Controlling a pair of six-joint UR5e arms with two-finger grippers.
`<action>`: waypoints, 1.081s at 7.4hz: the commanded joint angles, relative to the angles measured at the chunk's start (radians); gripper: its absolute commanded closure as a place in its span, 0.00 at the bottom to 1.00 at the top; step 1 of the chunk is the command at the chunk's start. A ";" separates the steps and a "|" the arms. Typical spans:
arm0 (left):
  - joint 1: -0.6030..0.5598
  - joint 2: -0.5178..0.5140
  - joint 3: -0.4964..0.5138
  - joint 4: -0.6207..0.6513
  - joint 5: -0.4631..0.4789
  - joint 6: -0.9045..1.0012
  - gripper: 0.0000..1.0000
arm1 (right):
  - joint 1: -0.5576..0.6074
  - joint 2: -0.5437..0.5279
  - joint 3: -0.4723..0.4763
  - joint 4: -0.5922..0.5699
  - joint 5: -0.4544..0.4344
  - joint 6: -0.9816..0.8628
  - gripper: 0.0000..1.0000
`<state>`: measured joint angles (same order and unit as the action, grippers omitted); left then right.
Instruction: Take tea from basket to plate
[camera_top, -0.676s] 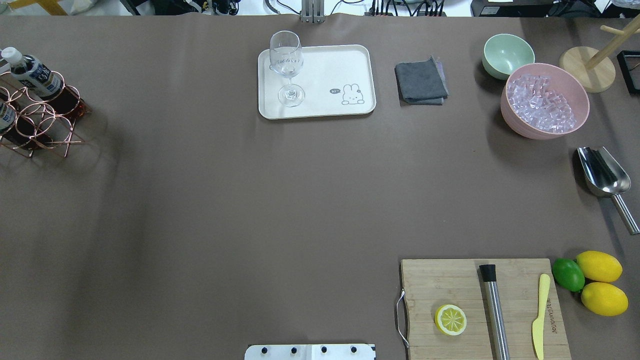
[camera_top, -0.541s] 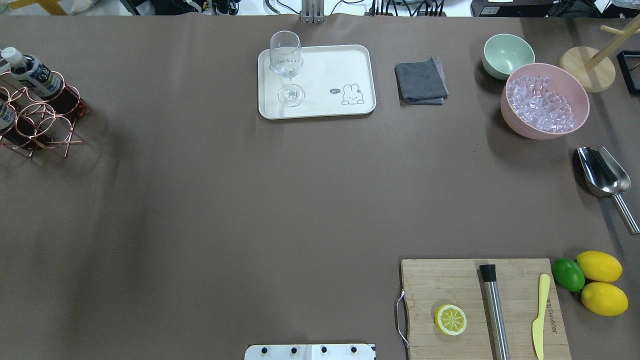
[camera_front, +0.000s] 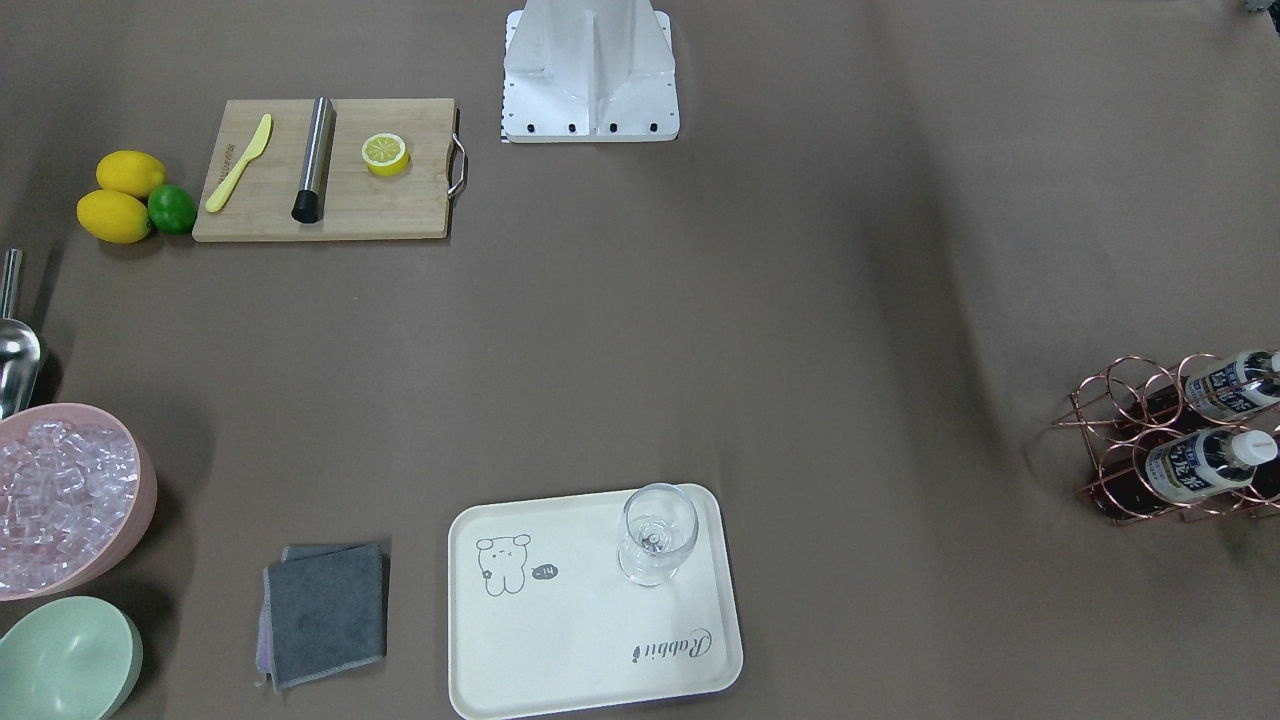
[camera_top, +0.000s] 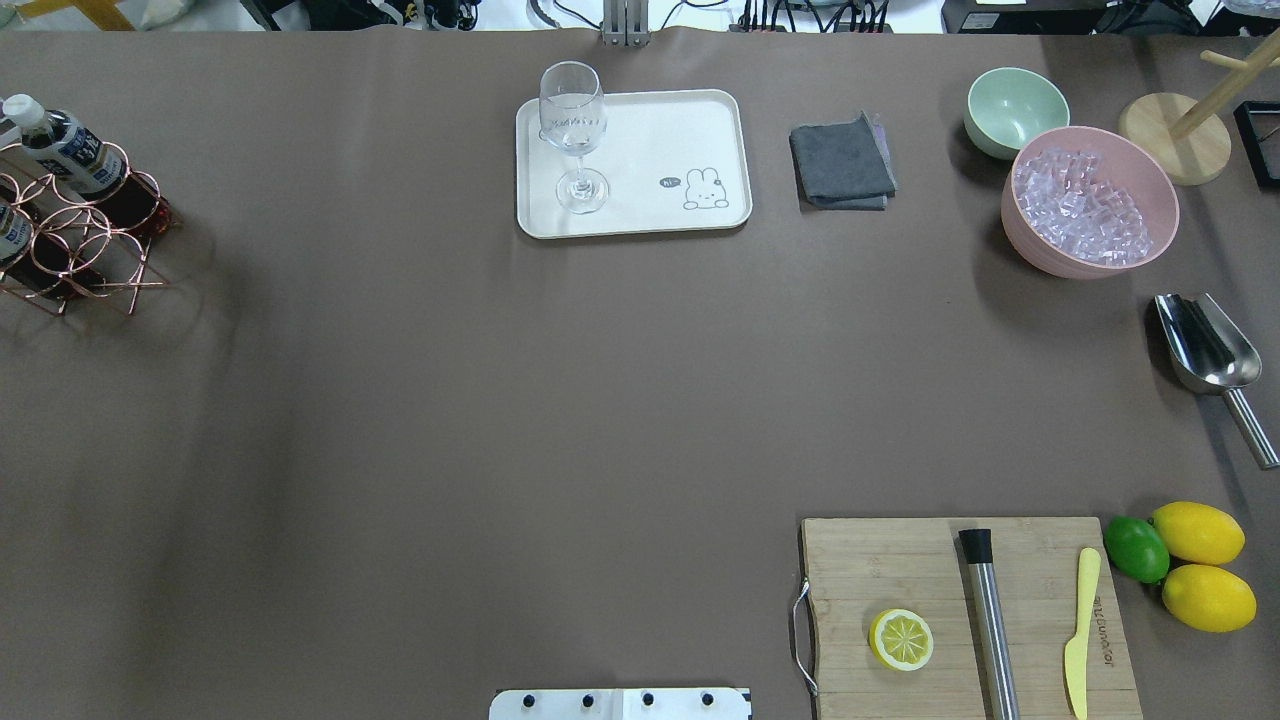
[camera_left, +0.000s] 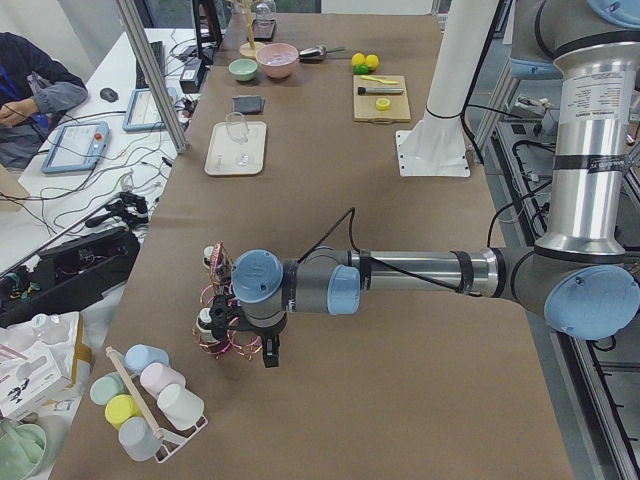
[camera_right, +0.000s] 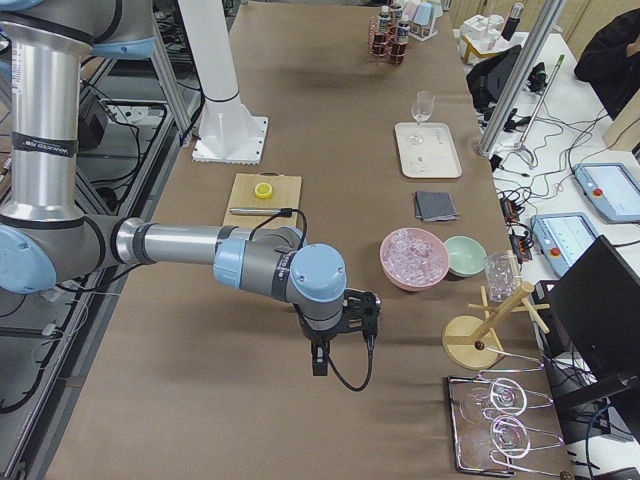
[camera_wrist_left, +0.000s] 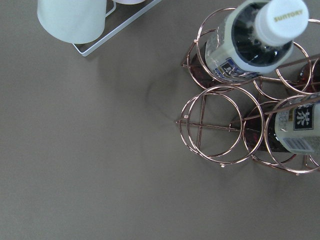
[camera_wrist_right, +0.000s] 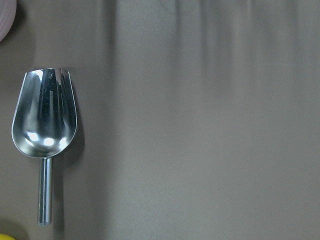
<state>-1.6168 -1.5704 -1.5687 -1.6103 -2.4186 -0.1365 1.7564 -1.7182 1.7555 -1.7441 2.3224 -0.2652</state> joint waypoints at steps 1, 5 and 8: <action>0.000 -0.002 -0.005 0.001 0.003 0.000 0.02 | -0.002 0.003 0.001 0.002 0.000 0.001 0.00; -0.061 -0.005 -0.023 0.021 0.000 -0.011 0.02 | -0.002 -0.003 -0.005 0.000 0.000 -0.002 0.00; -0.097 -0.039 -0.025 0.210 -0.010 -0.029 0.02 | -0.002 -0.023 -0.010 -0.002 0.003 -0.008 0.00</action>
<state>-1.6949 -1.5964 -1.5906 -1.4584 -2.4225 -0.1615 1.7549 -1.7356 1.7485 -1.7449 2.3237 -0.2716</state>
